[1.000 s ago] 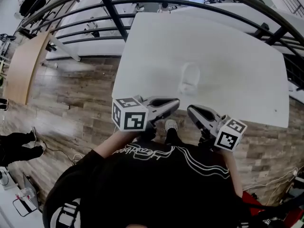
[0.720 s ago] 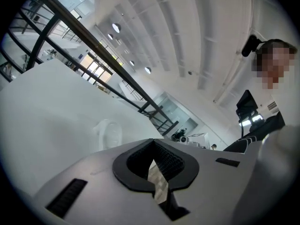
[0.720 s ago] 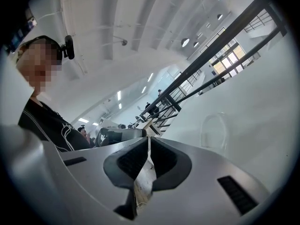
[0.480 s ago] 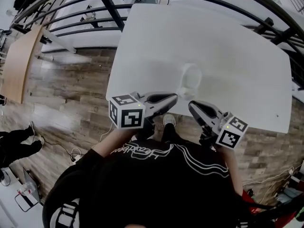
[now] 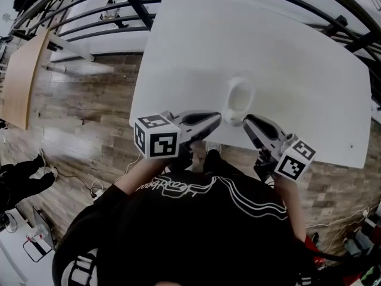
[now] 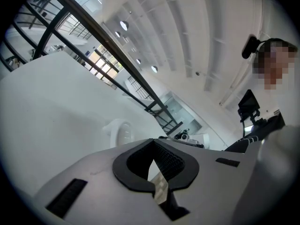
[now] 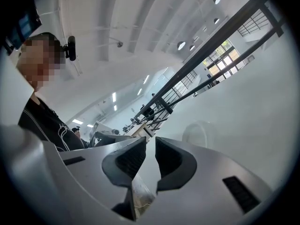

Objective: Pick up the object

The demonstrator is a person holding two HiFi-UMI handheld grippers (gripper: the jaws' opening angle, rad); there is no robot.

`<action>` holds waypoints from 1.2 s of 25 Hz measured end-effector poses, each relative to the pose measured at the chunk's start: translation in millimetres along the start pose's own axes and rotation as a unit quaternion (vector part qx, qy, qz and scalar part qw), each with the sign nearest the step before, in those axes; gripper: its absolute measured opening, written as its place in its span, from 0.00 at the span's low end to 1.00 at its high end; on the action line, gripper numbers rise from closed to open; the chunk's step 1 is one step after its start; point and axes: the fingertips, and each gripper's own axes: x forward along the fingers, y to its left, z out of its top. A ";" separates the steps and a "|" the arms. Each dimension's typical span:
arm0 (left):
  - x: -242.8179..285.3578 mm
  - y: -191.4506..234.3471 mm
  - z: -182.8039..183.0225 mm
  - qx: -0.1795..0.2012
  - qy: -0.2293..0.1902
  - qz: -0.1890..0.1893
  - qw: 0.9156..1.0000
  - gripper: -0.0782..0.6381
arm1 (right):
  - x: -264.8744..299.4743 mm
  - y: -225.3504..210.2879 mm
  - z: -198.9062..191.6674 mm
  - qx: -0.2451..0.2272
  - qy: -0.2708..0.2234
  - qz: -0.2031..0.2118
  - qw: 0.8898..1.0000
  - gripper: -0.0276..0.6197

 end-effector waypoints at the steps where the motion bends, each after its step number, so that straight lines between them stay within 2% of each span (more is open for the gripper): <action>1: 1.0 1.2 1.4 0.000 0.001 0.000 1.000 0.12 | 0.3 -3.2 1.8 0.000 0.000 -0.001 1.000 0.08; 9: 19.8 34.2 26.7 -0.015 0.002 0.009 1.000 0.12 | 16.3 -63.0 19.3 -0.003 0.022 -0.048 0.999 0.08; 19: 23.6 39.4 18.6 -0.022 0.008 0.015 1.000 0.12 | 12.0 -88.8 5.0 -0.002 0.049 -0.087 0.995 0.29; 24: 23.2 38.6 18.6 -0.023 0.008 0.020 1.000 0.12 | 12.9 -99.7 -2.2 0.010 0.072 -0.097 0.993 0.33; 30: 26.4 44.8 17.7 -0.028 0.012 0.027 0.999 0.12 | 17.2 -125.0 -19.9 0.040 0.126 -0.122 0.984 0.33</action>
